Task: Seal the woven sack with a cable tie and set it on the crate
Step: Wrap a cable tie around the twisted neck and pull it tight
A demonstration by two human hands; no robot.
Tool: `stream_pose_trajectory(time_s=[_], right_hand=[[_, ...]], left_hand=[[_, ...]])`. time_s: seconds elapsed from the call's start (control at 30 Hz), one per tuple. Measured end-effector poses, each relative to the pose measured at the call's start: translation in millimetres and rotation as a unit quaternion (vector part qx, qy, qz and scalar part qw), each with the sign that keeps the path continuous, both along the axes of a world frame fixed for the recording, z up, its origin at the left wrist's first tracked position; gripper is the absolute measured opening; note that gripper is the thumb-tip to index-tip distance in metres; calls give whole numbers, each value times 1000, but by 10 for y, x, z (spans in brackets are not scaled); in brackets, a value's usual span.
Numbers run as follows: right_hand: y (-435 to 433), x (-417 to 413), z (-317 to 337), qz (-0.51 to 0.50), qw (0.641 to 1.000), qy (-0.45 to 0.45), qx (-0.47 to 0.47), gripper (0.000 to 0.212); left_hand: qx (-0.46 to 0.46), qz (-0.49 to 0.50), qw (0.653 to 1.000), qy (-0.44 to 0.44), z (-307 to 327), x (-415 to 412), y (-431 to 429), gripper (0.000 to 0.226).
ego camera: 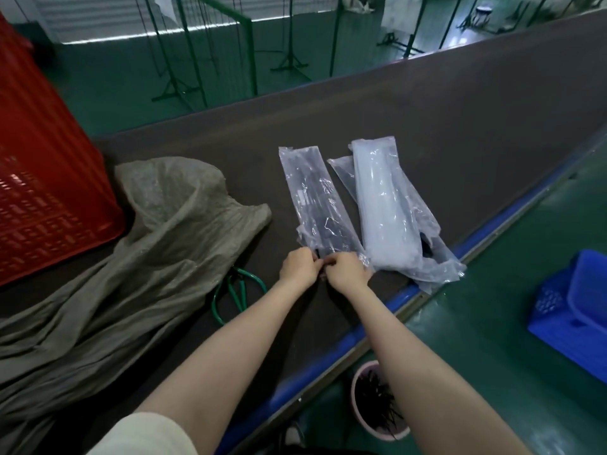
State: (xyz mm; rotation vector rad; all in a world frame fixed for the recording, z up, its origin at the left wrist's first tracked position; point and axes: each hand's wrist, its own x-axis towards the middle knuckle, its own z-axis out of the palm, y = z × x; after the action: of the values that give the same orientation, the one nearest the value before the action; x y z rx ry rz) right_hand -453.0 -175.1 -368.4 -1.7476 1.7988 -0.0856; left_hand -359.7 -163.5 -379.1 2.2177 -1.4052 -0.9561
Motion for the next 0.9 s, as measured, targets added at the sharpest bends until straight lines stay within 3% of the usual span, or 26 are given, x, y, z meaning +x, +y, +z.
stream_pose_trajectory(time_s=[0.17,0.27,0.4,0.5,0.6,0.7,0.77,0.83,0.9], right_hand=[[-111,-30,23,-19,993,-52,104,37],[-170,-31,-17,-22,986,-97,135,45],[-132,16,59,2,990,-41,136,42],[-83,57,56,-13,996,-18,87,41],[-8,100,27,-62,989,-135,6,29],[73,199,85,-90,974,-206,-27,25],[108,320,127,-80,977,-200,0,24],[187,561,133,-78,972,-205,85,30],[249,798,84,-137,932,-281,184,32]], left_hand=[[23,8,1000,-17,-8,1,-74,36],[56,-25,996,-71,46,16,-84,34],[94,-37,990,-102,149,36,-18,47],[137,-36,990,14,245,144,18,29],[166,-19,972,166,377,368,133,24],[202,-47,957,203,543,719,366,19],[215,-51,953,207,651,929,528,13],[204,-31,956,208,750,1134,705,10],[222,-38,957,181,879,1291,875,9]])
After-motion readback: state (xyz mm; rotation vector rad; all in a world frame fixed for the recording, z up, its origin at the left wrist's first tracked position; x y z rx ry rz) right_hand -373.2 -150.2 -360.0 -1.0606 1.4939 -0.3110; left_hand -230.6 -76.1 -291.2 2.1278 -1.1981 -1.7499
